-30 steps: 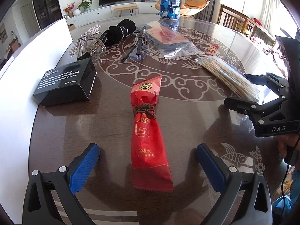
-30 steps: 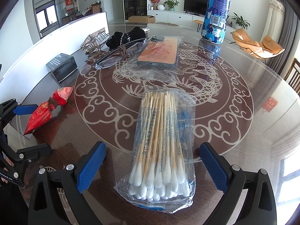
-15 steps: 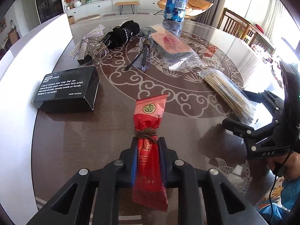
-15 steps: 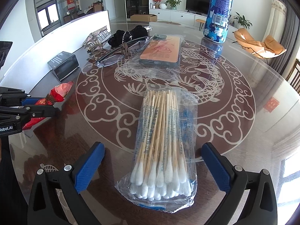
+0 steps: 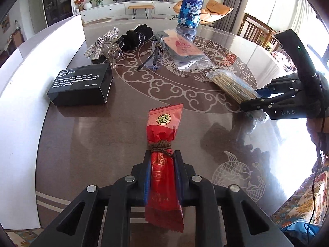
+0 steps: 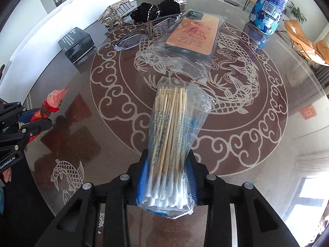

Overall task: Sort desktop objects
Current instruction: 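Carry the red pouch with left tool while right tool carries swabs to bin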

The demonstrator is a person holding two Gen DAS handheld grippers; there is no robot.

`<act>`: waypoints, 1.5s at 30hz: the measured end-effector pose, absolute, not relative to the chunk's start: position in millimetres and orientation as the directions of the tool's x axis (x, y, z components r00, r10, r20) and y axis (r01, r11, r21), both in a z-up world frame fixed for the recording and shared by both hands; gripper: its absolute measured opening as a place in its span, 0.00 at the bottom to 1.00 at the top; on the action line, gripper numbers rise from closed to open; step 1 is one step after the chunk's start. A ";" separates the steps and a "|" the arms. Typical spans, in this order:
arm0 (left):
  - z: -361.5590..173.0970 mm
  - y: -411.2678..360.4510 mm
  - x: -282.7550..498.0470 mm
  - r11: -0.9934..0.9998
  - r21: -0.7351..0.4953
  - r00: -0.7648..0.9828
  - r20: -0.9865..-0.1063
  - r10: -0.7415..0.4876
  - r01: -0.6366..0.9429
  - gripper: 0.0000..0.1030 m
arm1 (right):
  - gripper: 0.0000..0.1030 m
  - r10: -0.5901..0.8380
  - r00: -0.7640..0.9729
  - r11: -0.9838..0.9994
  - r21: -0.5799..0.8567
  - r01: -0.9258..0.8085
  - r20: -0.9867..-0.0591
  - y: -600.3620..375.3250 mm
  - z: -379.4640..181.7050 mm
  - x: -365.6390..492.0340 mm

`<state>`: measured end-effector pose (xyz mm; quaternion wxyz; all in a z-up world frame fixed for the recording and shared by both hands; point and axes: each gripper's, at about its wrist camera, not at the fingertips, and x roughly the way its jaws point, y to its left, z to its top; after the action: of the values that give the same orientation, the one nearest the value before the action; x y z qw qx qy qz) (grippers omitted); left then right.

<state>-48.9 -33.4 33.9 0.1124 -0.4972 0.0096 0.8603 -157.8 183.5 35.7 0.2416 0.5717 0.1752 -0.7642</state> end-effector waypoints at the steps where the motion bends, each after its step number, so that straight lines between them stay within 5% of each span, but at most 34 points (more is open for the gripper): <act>1: 36.5 -34.8 -47.4 -0.975 -0.094 -0.485 -0.855 0.184 -0.204 0.19 | 0.31 -0.165 -0.228 -0.820 0.005 0.573 -0.960 185.1 36.9 -156.0; 15: 122.3 -115.3 -22.6 -0.979 -0.145 -0.617 -0.761 0.202 -0.143 0.19 | 0.31 -0.396 -0.245 -0.802 0.205 0.561 -0.885 169.6 114.2 -147.5; 25: 146.4 -285.4 -36.1 -0.974 -0.140 -0.641 -0.768 -0.007 0.178 0.19 | 0.31 -0.621 -0.192 -0.608 0.313 0.730 -0.760 -50.3 185.7 -151.6; 33: 110.8 -366.5 -41.4 -0.917 -0.125 -0.563 -0.818 -0.121 0.379 0.20 | 0.31 -0.658 -0.102 -0.500 0.332 0.799 -0.746 -212.8 148.4 -112.9; 36: 94.8 -383.9 -43.9 -0.873 -0.116 -0.516 -0.840 -0.169 0.474 0.38 | 0.35 -0.601 -0.141 -0.511 0.243 0.825 -0.787 -243.7 121.7 -95.1; 38: 88.7 -387.2 -44.5 -0.862 -0.108 -0.513 -0.837 -0.189 0.495 0.85 | 0.54 -0.530 -0.214 -0.508 0.106 0.855 -0.820 -260.3 106.9 -78.4; 39: 86.9 -386.1 -44.4 -0.861 -0.100 -0.519 -0.830 -0.203 0.498 0.92 | 0.56 -0.508 -0.235 -0.491 0.054 0.870 -0.829 -266.2 100.2 -69.8; 45: 76.4 -372.4 -50.3 -0.880 -0.051 -0.505 -0.834 -0.222 0.471 0.94 | 0.60 -0.499 -0.248 -0.485 0.030 0.874 -0.831 -256.5 88.6 -55.8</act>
<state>-50.3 -372.4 76.4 -0.2024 -0.4542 -0.1371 0.8567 -55.8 -256.5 88.6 0.4537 0.4125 0.2278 -0.7564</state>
